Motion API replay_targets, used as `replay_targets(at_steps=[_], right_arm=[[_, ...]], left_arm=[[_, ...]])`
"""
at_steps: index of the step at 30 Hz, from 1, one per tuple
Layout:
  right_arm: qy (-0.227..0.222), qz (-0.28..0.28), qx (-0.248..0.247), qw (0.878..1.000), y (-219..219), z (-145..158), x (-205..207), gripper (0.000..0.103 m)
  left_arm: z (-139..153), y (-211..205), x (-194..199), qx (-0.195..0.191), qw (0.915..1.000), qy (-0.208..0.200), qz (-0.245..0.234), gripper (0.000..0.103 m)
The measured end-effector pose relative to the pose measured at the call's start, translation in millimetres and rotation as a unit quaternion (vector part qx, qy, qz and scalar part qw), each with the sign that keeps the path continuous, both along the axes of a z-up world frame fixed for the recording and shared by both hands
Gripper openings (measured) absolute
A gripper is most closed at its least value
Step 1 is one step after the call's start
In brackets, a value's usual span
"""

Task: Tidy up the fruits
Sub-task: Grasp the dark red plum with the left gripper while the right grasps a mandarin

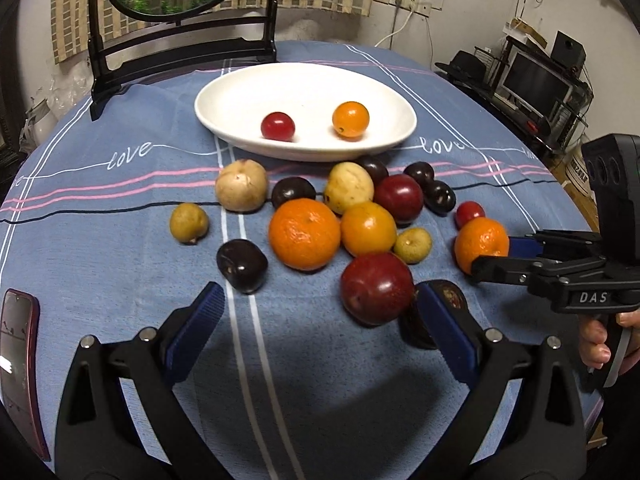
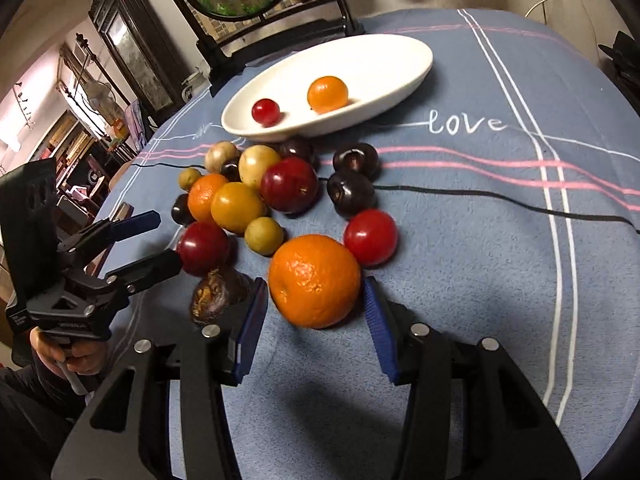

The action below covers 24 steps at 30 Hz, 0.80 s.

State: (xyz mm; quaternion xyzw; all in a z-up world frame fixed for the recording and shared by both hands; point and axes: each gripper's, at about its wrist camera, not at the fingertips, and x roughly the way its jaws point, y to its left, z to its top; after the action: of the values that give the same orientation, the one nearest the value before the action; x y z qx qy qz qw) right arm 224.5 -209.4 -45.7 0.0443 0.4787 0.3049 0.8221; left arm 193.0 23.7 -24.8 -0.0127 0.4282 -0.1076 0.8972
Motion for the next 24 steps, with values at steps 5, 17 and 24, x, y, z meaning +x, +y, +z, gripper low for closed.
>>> replay_targets(at_steps=[5, 17, 24], right_arm=[[-0.008, 0.003, -0.003, 1.000, 2.1, 0.7, -1.5, 0.046], [-0.007, -0.002, -0.007, 1.000, 1.1, 3.2, -2.0, 0.044], [-0.005, -0.003, -0.009, 1.000, 0.9, 3.0, -2.2, 0.044]], left_arm=[[-1.1, -2.0, 0.6, 0.001, 1.0000, 0.004, -0.003, 0.099], [0.9, 1.2, 5.1, -0.053, 0.9985, 0.003, -0.015, 0.094], [-5.9, -0.7, 18.0, -0.078, 0.9964, 0.024, -0.022, 0.066]])
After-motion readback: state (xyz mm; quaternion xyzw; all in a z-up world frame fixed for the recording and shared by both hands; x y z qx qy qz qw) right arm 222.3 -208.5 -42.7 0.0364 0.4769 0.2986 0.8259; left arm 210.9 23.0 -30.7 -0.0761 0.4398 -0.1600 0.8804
